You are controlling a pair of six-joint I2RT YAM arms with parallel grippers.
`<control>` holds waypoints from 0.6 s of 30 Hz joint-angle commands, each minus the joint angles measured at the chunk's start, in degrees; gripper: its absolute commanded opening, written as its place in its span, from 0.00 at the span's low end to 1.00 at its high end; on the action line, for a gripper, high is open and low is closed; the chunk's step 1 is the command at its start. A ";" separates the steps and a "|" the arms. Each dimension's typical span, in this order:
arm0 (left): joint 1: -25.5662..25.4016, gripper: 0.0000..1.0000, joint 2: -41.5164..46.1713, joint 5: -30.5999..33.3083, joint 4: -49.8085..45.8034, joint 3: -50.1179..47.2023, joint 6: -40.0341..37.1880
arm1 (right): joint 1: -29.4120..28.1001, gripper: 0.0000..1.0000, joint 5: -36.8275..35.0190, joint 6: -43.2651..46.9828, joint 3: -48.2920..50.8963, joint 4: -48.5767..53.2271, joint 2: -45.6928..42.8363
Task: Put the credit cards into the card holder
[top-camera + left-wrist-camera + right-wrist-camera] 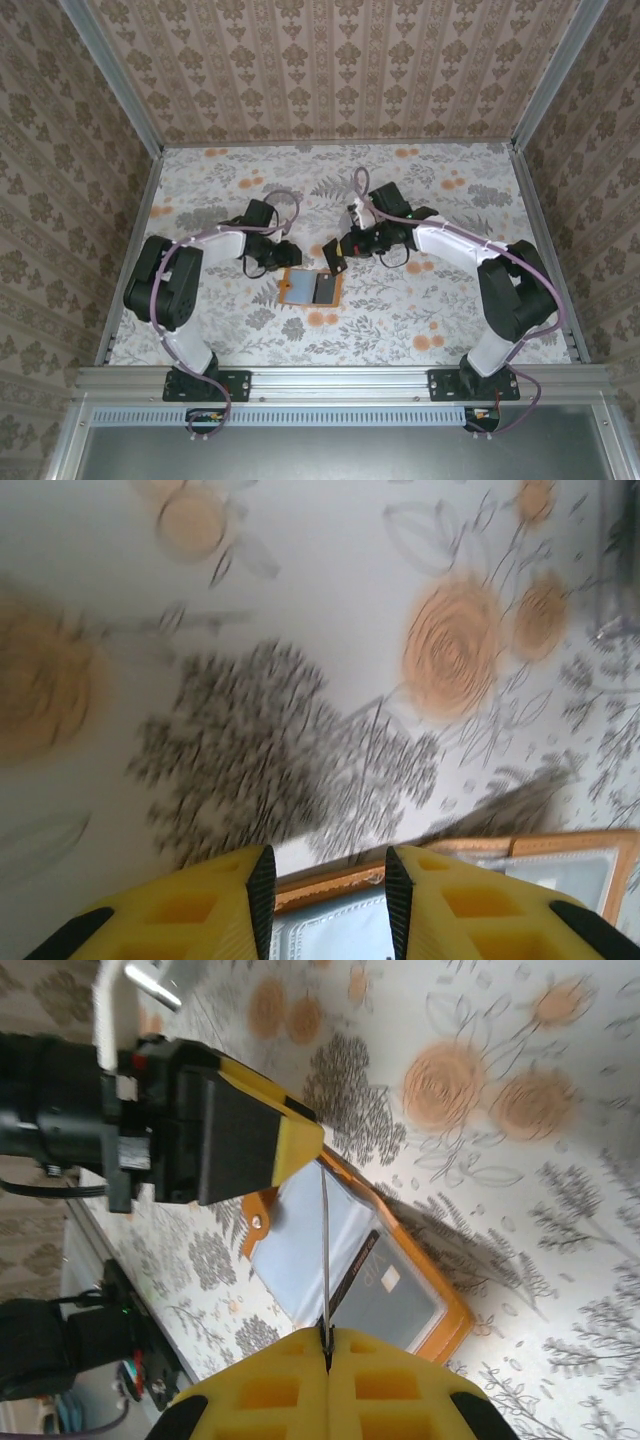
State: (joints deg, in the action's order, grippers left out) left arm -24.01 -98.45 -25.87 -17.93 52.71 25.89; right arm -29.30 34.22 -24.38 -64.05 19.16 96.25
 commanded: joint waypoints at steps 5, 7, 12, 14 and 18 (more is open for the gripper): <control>-0.51 0.37 5.26 3.36 -1.62 -4.98 3.94 | -7.20 0.00 -4.82 -6.27 5.23 -2.37 -0.23; -0.58 0.37 6.36 3.54 -1.12 -5.75 4.30 | -7.29 0.00 -5.02 -7.40 7.05 -4.53 1.01; -0.60 0.37 10.30 4.97 -1.37 -6.58 4.46 | -7.35 0.00 -0.91 -10.76 8.71 -12.48 4.39; -0.65 0.38 11.96 5.92 -2.27 -6.61 4.02 | -7.44 0.00 0.90 -11.88 8.63 -15.06 5.46; -0.73 0.37 14.62 7.49 -4.77 -7.01 3.55 | -7.53 0.00 1.42 -11.77 8.37 -15.92 5.98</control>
State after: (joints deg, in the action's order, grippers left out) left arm -24.38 -85.73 -20.49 -19.40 46.74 29.36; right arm -36.91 33.50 -34.76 -55.70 6.66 101.75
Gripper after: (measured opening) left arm 0.375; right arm 0.050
